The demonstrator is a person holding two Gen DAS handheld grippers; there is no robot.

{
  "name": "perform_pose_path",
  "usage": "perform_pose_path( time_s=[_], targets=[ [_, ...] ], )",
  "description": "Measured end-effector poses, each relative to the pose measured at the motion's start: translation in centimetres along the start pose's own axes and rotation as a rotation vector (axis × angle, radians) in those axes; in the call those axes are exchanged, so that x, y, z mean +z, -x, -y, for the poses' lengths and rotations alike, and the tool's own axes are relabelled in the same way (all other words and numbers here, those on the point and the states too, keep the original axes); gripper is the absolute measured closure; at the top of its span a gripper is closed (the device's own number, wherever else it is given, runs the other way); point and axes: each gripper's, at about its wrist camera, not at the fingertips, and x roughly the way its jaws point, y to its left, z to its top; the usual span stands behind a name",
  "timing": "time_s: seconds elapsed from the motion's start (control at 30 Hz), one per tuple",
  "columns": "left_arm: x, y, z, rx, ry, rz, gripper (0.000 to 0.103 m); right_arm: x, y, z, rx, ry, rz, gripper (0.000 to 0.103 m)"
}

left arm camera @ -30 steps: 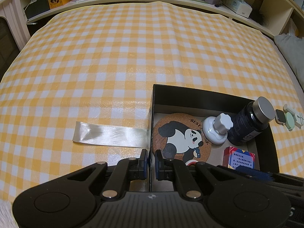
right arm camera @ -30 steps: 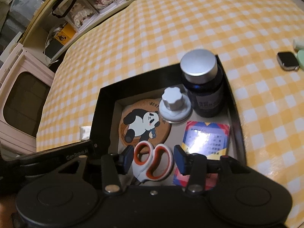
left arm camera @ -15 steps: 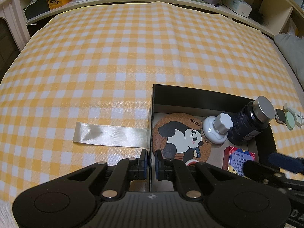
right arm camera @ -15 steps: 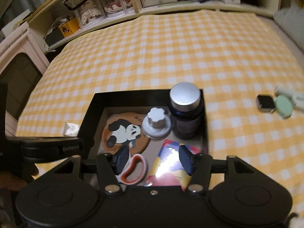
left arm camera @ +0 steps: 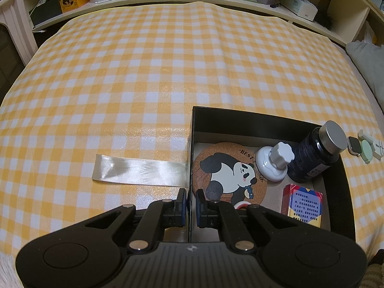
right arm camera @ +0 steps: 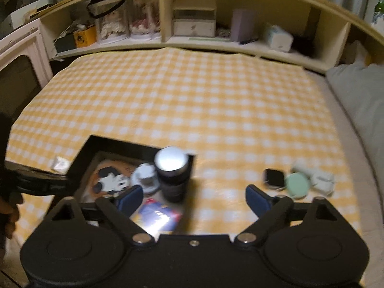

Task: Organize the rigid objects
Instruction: 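Open the right tool to release the scissors and withdraw, then move the right tool over the white watch-strap tool beside the mint case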

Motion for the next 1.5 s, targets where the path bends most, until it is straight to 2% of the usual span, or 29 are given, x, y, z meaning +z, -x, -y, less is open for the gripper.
perform_pose_path(
  time_s=[0.13,0.3,0.43,0.53,0.67,0.8,0.9,1.1,1.2,1.3,1.5],
  targets=[
    [-0.1,-0.1,0.0,0.000,-0.001,0.000,0.095,0.2,0.0,2.6,-0.051,-0.012,0.033,0.000],
    [-0.1,-0.1,0.1,0.002,-0.004,0.000,0.096,0.5,-0.7,6.1,-0.086,-0.035,0.093,0.000],
    [-0.3,-0.2,0.3,-0.003,-0.011,-0.007,0.096,0.6,-2.9,10.0,-0.075,-0.135,0.094,0.000],
    [-0.2,-0.2,0.2,-0.011,-0.011,-0.009,0.096,0.2,-5.1,12.5,-0.099,-0.198,0.104,0.000],
    [0.0,-0.4,-0.1,-0.017,-0.004,-0.012,0.096,-1.0,-7.7,14.9,-0.114,-0.265,0.173,0.000],
    [0.1,-0.3,-0.3,-0.027,0.002,-0.018,0.096,-0.7,-10.6,16.0,-0.114,-0.242,0.060,0.002],
    [0.2,-0.2,-0.3,-0.032,-0.002,-0.021,0.096,-1.0,-12.4,16.6,-0.133,-0.243,-0.005,0.022],
    [0.3,-0.2,-0.5,-0.042,-0.011,-0.024,0.096,-1.7,-14.2,16.9,-0.168,-0.193,-0.082,0.023],
    [0.4,-0.3,-0.7,-0.049,-0.018,-0.027,0.096,-1.9,-14.3,17.3,-0.166,-0.179,-0.073,0.023],
    [0.4,-0.3,-0.8,-0.053,-0.024,-0.027,0.096,-2.0,-14.4,17.3,-0.161,-0.158,-0.076,0.028],
    [0.4,-0.3,-1.0,-0.054,-0.028,-0.028,0.096,-1.8,-14.5,17.4,-0.160,-0.123,-0.113,0.031]
  ],
)
